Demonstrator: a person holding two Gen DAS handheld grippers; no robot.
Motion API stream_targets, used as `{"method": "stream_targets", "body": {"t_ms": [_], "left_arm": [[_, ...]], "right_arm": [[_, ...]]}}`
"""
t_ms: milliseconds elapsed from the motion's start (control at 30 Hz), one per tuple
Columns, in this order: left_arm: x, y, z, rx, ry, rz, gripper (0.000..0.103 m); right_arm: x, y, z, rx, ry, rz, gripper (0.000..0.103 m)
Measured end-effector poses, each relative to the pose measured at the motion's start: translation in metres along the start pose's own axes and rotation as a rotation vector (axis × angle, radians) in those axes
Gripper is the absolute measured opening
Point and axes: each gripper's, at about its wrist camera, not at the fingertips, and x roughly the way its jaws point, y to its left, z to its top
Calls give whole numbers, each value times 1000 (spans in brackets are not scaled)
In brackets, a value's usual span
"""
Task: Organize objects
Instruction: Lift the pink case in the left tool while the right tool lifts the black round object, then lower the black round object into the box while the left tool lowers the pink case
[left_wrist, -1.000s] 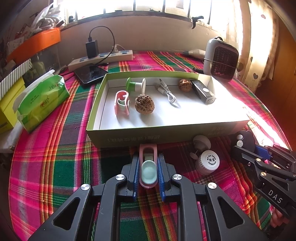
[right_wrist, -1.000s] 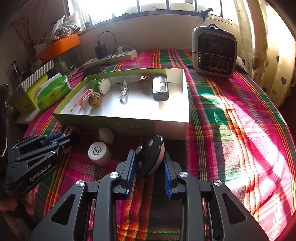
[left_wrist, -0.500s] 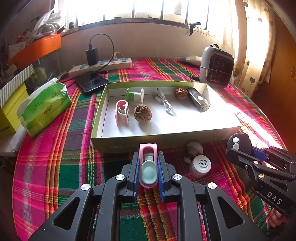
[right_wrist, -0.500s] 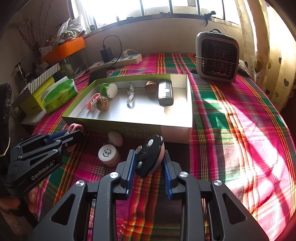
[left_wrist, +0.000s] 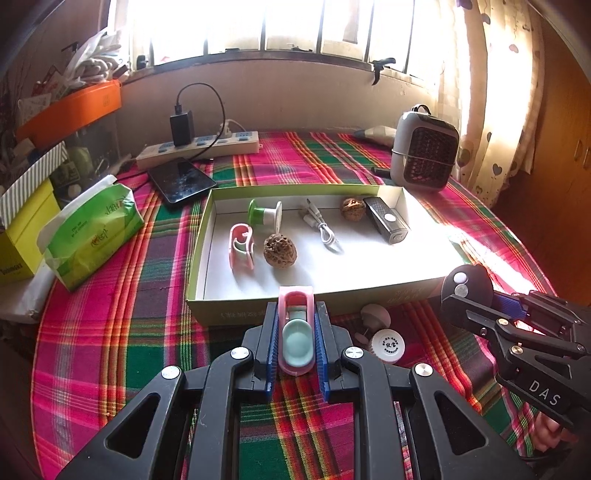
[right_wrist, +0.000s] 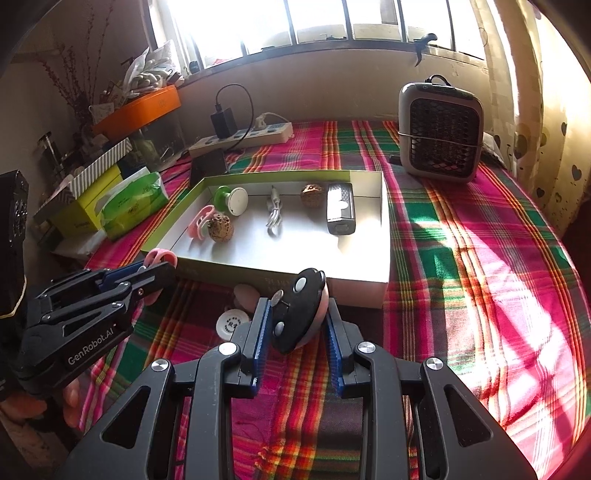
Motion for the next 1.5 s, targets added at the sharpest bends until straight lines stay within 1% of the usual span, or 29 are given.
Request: {"method": "stream_targets", "body": {"t_ms": [100, 267, 500, 633, 733, 867, 1167, 1500], "left_arm": [[0, 2, 4, -3, -7, 8, 16], [2, 9, 10, -26, -6, -3, 16], [6, 14, 18, -32, -10, 7, 16], [11, 16, 20, -37, -4, 14, 16], [15, 18, 22, -44, 4, 14, 16], [22, 19, 23, -53, 17, 11, 16], [32, 21, 26, -55, 29, 19, 16], [43, 21, 29, -55, 45, 29, 16]], "right_arm": [[0, 1, 6, -8, -8, 5, 29], [4, 4, 18, -23, -11, 25, 29], [17, 8, 34, -39, 3, 54, 29], [25, 9, 43, -47, 5, 68, 29], [32, 12, 52, -73, 4, 57, 29], [44, 14, 64, -93, 10, 66, 29], [79, 23, 81, -127, 66, 84, 29], [99, 30, 91, -149, 101, 105, 29]]}}
